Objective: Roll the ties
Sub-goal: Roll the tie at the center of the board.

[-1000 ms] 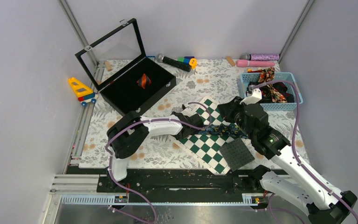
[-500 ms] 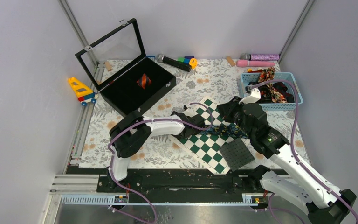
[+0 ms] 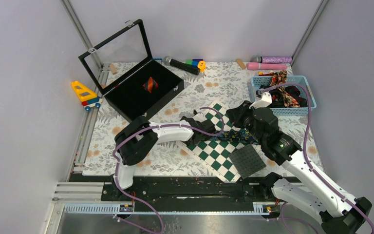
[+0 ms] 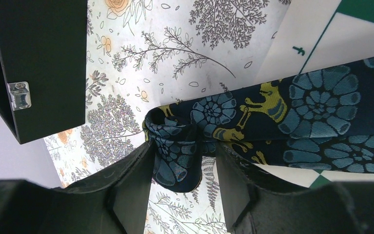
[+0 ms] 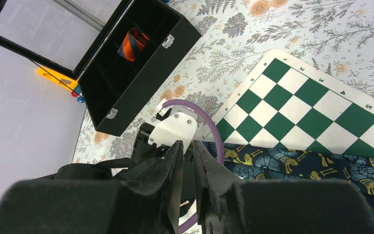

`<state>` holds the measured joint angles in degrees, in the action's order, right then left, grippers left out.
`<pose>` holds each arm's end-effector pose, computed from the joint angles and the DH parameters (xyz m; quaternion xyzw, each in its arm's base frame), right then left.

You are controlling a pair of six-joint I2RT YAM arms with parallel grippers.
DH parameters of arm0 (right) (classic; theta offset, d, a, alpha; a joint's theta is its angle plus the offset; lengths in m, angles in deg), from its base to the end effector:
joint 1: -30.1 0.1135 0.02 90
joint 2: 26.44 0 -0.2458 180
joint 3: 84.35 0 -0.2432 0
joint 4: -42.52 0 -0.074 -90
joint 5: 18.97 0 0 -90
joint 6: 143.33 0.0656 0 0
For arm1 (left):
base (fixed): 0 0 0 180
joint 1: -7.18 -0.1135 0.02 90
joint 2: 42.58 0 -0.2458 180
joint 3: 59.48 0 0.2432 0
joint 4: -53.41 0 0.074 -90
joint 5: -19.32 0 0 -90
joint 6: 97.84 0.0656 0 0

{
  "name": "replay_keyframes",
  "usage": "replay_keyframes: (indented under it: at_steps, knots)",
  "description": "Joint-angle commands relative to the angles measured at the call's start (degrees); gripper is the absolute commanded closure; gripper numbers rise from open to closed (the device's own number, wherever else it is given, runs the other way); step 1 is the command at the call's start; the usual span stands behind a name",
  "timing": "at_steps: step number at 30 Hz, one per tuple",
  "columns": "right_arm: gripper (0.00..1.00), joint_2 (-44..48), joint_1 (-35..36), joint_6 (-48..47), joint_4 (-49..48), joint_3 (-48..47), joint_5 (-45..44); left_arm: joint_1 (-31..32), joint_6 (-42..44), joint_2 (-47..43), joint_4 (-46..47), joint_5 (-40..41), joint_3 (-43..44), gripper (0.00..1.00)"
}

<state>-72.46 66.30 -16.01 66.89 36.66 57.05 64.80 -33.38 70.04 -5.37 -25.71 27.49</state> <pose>0.1879 0.1179 0.3177 0.0846 0.7673 0.3008 0.5600 0.2242 -0.2669 0.1153 0.2371 0.8921 0.2559 0.2871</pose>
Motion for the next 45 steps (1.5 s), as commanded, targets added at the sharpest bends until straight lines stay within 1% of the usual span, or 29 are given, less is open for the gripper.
replay_keyframes:
  at_steps: [1, 7, 10, 16, 21, 24, 29, 31, 33, 35, 41, 45]
  knots:
    - [0.79, 0.1, -0.4, 0.0, -0.5, -0.1, 0.0, 0.3, -0.5, -0.2, 1.0, -1.4, 2.2, 0.50]
    - [0.79, 0.0, -0.5, -0.2, -0.6, -0.5, 0.1, 0.3, -0.4, -0.4, 2.2, -3.9, 2.1, 0.50]
    - [0.79, -0.1, -0.4, -0.2, -0.6, -0.4, 0.1, 0.3, -0.9, -0.7, 2.9, -5.5, 1.4, 0.46]
    - [0.79, -0.2, -0.5, -0.2, -0.6, -0.5, 0.2, 0.3, -1.3, -1.2, 4.3, -7.2, 0.3, 0.45]
    - [0.79, -0.5, -0.5, -0.4, -0.5, -0.6, 0.3, 0.3, -1.3, -1.4, 5.0, -7.7, -0.1, 0.52]
    - [0.79, -0.5, -0.4, -0.4, -0.5, -0.7, 0.2, 0.4, -1.3, -1.2, 5.0, -7.7, 0.0, 0.58]
    - [0.79, -0.3, -0.5, -0.5, -0.6, -0.4, 0.0, 0.3, -1.3, -1.1, 5.0, -7.4, 0.0, 0.59]
    - [0.79, -0.2, -0.4, -0.4, -0.5, -0.4, -0.1, 0.3, -1.3, -1.2, 5.0, -7.3, -0.1, 0.57]
    - [0.79, -0.2, -0.4, -0.4, -0.5, -0.5, -0.1, 0.2, -1.4, -1.7, 5.0, -7.0, -0.2, 0.51]
    - [0.79, 0.0, -0.4, -0.6, -0.6, -0.7, -0.1, 0.2, -1.3, -2.5, 5.0, -6.6, -0.2, 0.49]
    - [0.77, 0.1, -0.5, -0.6, 1.6, -3.8, 0.3, 0.2, -1.7, -5.0, 4.0, -5.3, 0.1, 0.48]
    - [0.71, 1.4, -0.4, -0.6, 1.8, -5.0, 0.1, 0.2, -1.6, -6.6, 4.0, -5.3, 0.2, 0.47]
